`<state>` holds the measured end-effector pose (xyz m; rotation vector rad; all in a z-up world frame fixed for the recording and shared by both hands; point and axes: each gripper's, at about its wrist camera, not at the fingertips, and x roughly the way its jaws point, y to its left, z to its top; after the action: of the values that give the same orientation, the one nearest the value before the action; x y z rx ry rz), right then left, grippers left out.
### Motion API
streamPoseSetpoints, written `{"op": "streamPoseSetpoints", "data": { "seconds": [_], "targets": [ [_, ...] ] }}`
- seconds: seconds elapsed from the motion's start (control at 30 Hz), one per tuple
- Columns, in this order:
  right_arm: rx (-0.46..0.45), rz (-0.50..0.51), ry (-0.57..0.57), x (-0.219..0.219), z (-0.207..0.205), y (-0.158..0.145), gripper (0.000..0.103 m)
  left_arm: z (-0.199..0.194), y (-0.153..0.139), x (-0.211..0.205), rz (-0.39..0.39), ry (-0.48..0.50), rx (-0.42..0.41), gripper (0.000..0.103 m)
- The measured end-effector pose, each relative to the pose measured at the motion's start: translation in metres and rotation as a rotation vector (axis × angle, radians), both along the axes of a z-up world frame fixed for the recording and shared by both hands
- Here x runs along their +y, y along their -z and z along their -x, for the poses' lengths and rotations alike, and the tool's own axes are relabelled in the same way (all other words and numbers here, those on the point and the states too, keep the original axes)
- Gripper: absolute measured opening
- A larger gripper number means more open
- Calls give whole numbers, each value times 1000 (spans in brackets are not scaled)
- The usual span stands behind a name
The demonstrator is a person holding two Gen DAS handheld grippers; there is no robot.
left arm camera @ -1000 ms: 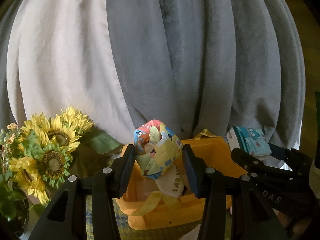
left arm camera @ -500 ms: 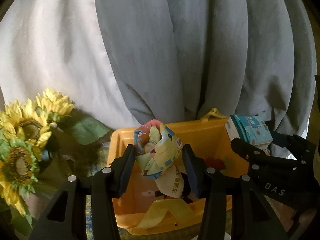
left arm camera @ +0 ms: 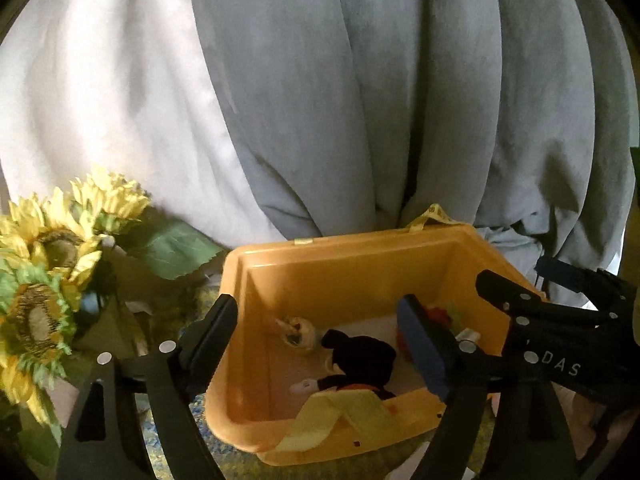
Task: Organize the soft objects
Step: 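Open both tools to drop the cloth toy and book into the crate, then pull both open tools back from the crate toward the remaining soft items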
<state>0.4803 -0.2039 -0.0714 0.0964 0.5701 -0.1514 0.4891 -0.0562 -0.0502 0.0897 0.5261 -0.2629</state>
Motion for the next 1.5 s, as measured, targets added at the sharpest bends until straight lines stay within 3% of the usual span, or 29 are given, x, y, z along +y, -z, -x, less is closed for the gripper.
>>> {"op": "streamPoseSetpoints", "data": {
  "seconds": [0.4,0.7,1.0,1.5],
  "targets": [
    [-88,-17,24,7,56,-31,82,60,-33,13,39,6,-79,94],
    [-105,-16,12,23,94,-37,83,98,-31,25,70,-3,-70,94],
    [-71,-8,43,30,125,-18,83,132,-16,31,-1,-42,-99,94],
    [-23,-23,60,39,163,14,83,160,18,36,-16,-16,8,94]
  ]
}}
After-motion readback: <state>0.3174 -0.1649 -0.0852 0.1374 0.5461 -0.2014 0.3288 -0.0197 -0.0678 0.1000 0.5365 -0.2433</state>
